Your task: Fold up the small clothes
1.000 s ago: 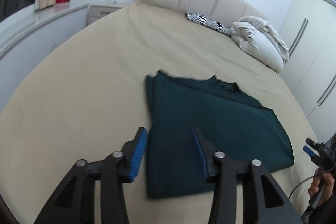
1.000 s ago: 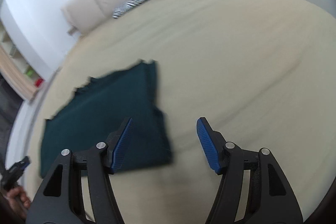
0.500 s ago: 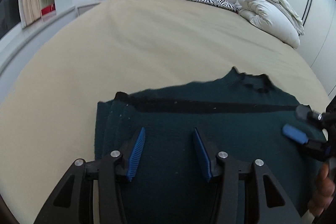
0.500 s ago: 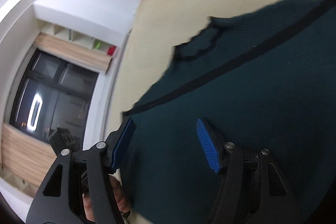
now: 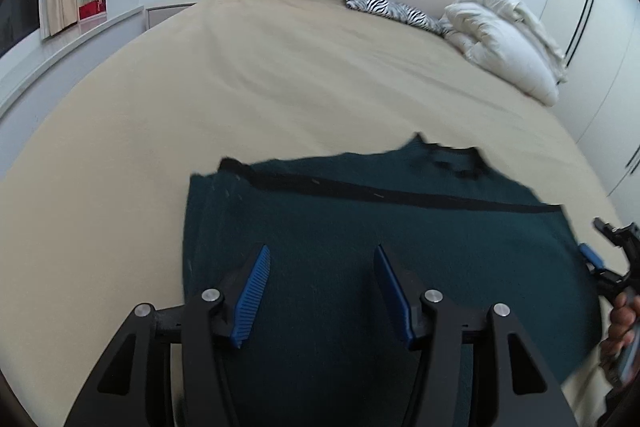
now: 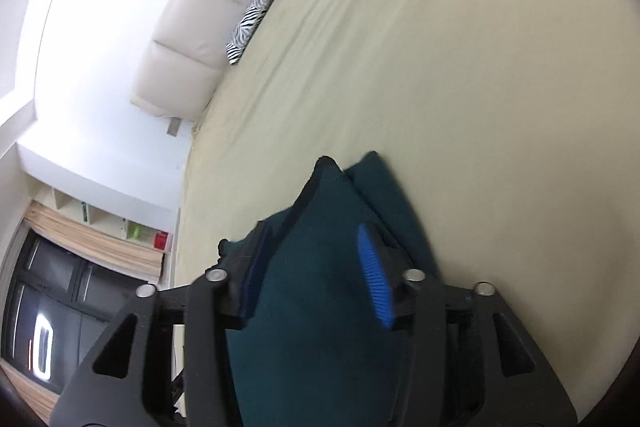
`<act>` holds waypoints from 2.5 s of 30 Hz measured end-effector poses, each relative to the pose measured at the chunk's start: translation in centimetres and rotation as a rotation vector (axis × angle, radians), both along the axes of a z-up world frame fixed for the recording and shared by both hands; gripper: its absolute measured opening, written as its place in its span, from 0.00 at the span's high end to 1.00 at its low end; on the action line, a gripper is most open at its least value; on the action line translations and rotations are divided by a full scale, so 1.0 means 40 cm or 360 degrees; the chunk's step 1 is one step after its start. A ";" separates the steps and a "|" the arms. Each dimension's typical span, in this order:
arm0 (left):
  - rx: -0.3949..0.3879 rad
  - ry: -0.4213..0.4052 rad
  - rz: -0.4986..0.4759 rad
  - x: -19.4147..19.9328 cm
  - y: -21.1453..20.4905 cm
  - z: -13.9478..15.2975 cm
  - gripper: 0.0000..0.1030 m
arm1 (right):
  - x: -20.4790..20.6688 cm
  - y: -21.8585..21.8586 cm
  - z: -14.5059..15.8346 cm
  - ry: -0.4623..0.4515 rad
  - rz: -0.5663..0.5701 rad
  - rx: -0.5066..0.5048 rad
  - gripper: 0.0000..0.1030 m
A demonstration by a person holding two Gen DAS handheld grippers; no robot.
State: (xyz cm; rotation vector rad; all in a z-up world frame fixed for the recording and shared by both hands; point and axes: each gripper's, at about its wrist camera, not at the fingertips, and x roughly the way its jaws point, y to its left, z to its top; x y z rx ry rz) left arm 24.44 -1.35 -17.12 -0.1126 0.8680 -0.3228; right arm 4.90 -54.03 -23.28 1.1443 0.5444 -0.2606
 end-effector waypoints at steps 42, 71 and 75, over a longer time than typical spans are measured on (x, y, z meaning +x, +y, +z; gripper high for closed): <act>-0.0133 0.0001 0.0027 -0.218 0.114 0.052 0.36 | -0.140 0.427 0.284 -0.0076 0.0350 -0.0866 0.20; -0.0243 0.0178 -0.0258 -0.059 -0.155 -0.027 0.35 | -0.214 0.214 -0.035 0.0031 -0.0251 0.0377 0.22; -0.0329 0.0137 -0.0309 -0.059 -0.166 -0.015 0.36 | -0.187 0.196 -0.028 -0.0014 -0.0261 0.0379 0.28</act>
